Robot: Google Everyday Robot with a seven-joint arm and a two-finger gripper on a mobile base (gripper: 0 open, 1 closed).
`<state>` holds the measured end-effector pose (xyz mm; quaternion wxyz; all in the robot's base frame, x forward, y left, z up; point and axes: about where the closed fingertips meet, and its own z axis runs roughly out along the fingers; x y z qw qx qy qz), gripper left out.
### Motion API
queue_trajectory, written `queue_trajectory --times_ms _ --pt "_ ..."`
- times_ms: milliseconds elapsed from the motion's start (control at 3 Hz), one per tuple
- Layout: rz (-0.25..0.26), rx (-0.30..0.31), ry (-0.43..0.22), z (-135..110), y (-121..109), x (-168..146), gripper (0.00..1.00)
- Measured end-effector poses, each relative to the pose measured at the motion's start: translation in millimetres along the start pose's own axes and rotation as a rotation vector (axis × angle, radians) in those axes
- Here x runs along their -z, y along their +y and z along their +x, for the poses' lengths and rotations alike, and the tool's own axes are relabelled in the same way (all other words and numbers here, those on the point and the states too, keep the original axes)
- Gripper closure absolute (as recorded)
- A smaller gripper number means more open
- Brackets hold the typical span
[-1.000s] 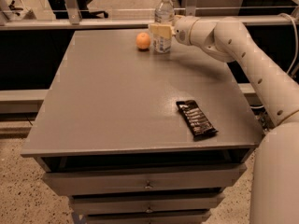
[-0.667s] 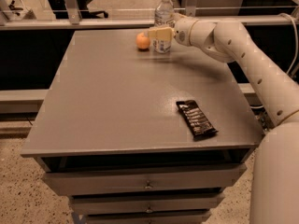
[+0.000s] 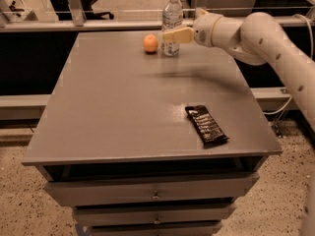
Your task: Move blue plastic bottle near orange
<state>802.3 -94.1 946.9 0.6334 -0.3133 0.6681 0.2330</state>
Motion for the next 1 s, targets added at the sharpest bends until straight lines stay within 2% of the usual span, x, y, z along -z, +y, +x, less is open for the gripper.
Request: queue_trajectory --times_ms 333,667,1000 --pt "0.013 0.053 0.047 -24.2 21.5 69.5 0.00" --pt "0.013 0.106 0.071 -51.7 53.4 142.0 0.00" --pt "0.039 0.108 0.077 -52.5 47.2 158.4 0.00"
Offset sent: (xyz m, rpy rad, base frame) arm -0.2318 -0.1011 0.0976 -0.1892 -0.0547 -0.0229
